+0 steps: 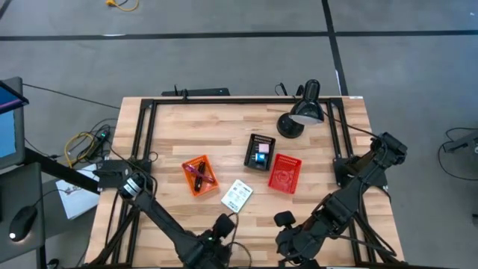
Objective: Pick and place items into bin
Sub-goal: Put the red charger adapter into the black bin
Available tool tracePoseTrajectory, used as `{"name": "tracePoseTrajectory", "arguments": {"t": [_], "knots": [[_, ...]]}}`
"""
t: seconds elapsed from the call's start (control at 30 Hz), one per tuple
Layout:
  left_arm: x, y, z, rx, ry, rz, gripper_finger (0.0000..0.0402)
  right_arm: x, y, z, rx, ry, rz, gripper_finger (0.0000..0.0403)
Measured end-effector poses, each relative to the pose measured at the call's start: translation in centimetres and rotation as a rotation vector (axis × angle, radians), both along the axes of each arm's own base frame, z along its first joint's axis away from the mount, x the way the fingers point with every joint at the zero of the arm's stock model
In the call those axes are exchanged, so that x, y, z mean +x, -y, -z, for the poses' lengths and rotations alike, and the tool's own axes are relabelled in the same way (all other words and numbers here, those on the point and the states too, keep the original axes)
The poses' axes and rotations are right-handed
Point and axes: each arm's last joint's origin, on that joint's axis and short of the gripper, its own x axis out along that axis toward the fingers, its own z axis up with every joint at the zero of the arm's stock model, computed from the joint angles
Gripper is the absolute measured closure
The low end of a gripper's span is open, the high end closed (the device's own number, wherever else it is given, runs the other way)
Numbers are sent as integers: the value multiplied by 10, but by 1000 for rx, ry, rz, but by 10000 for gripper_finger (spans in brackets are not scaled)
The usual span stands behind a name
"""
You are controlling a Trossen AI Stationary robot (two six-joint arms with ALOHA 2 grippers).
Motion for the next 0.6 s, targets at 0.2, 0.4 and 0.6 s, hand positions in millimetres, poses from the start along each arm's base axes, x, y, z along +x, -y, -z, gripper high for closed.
{"name": "tracePoseTrajectory", "arguments": {"t": [0.2,0.4,0.6], "knots": [[58,-50,-23,-55,175,-103,251,3,0,-3,78,-25,72,282],[106,-128,-26,-104,246,-234,252,-29,-17,-18,168,-67,50,282],[133,-191,-28,-124,291,-264,252,-88,-43,-36,129,94,57,282]]}}
